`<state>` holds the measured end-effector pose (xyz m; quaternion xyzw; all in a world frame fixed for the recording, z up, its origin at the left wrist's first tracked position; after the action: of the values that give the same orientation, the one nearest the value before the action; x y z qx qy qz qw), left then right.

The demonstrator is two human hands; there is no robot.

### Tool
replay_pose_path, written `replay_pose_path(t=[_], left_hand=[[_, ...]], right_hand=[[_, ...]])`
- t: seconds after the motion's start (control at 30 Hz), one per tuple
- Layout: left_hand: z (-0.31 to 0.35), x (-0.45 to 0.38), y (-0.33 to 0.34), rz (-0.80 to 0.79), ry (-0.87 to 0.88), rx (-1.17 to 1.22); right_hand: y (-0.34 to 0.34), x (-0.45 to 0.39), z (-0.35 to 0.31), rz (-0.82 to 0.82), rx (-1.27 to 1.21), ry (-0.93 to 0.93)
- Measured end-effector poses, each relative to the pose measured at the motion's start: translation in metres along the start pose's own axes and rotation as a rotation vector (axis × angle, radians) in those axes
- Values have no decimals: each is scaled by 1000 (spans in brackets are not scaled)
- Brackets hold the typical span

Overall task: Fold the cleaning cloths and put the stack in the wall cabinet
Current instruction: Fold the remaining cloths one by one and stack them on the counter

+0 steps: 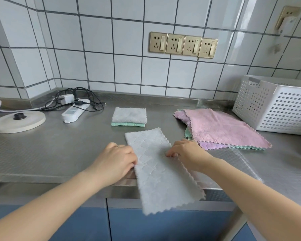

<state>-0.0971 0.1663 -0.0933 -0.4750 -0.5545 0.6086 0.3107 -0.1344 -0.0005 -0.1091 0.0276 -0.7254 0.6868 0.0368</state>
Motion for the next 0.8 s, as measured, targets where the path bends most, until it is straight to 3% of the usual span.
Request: replay_pose_path(t=[0.13, 0.27, 0.4, 0.53, 0.6, 0.67, 0.8], left_hand=[[-26, -4, 9, -36, -88, 95], [-25, -6, 15, -111, -8, 130], [-6, 12, 31, -350, 132, 268], [4, 32, 42, -517, 206, 142], [6, 35, 38, -432, 217, 88], [10, 35, 31, -242, 264, 33], [10, 27, 17, -40, 280, 142]], right_hand=[[2, 8, -7, 48, -97, -47], [1, 25, -11, 115, -86, -131], [8, 60, -19, 155, -59, -280], [35, 81, -26, 37, 40, -313], [37, 86, -29, 90, 134, -330], [28, 87, -35, 220, 147, -350], [5, 82, -38, 362, -136, -283]])
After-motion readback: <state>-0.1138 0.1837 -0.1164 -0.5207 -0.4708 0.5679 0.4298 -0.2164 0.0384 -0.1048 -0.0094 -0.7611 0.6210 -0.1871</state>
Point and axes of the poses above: each hand's wrist, its own x-axis away from the middle knuckle, its own y-axis out of the palm, z = x × y, the point moved 10 cm from there along -x, towards the middle knuckle, and after that the axes turned 10 degrees about -z, right-handed, at the moved point
